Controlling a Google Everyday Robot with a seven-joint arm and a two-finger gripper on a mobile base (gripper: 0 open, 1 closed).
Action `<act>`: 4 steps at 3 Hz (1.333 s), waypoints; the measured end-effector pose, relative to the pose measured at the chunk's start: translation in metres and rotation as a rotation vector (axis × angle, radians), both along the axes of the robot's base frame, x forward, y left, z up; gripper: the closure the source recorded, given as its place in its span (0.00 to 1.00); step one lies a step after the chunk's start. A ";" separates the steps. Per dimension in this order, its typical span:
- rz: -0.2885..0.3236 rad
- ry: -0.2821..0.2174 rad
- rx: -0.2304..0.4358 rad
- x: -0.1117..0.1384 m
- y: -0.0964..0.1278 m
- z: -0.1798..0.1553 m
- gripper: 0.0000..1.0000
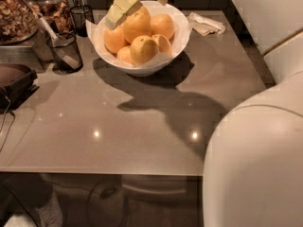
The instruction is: Pick orange from white bowl
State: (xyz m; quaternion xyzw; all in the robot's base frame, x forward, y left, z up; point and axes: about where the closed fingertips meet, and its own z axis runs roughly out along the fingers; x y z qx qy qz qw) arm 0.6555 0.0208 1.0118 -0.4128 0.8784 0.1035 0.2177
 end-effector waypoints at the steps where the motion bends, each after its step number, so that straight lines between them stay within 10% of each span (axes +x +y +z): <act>1: 0.005 -0.009 0.008 0.003 0.007 0.000 0.00; 4: 0.015 -0.036 0.049 0.041 0.024 -0.011 0.04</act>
Offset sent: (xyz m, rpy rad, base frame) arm 0.0259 0.0194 -0.0016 0.0707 -0.0138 0.0014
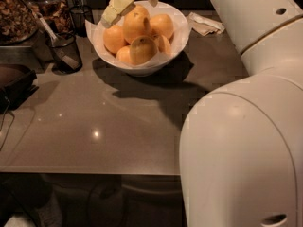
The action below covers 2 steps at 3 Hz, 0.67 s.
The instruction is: Pick orange from white bowl
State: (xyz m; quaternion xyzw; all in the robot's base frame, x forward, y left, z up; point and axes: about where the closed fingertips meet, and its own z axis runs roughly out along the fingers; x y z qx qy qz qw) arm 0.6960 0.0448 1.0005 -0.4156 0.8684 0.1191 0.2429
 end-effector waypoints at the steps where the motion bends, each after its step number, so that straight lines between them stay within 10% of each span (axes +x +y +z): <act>1: -0.007 -0.003 -0.001 0.009 -0.002 -0.005 0.10; 2: -0.015 -0.002 -0.004 0.012 -0.003 -0.006 0.13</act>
Offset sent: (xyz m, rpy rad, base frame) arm 0.0143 -0.0107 0.0015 -0.0164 0.0073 -0.0264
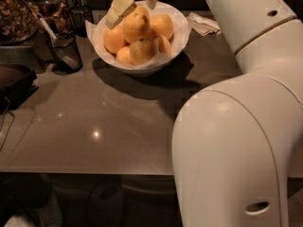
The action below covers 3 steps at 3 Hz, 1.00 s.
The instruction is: Pick orange from white bowl
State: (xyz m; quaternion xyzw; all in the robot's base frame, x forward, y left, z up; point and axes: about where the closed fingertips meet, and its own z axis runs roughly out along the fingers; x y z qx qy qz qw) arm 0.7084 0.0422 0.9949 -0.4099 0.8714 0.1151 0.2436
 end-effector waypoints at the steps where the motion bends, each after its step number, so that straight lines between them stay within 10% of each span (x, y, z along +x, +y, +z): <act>1: -0.011 0.007 -0.010 0.004 -0.002 -0.004 0.12; 3: -0.020 0.039 -0.018 0.011 0.000 -0.021 0.18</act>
Offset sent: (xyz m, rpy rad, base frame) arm 0.0085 -0.0094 -0.0133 -0.0299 0.0529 -0.0305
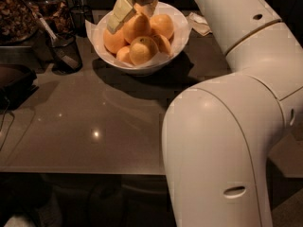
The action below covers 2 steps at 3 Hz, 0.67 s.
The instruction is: Pick orange from white bowl
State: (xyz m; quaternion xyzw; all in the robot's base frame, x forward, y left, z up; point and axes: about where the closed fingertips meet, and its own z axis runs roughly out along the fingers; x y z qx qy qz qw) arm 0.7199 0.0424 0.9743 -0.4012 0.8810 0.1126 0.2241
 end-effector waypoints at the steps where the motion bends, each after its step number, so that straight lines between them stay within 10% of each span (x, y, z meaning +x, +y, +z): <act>1: 0.001 0.006 -0.003 0.002 0.001 -0.005 0.17; 2: 0.004 0.013 -0.005 0.003 0.003 -0.009 0.18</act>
Offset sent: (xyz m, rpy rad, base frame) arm 0.0006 -0.0012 -0.0095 -0.0213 0.0389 0.0096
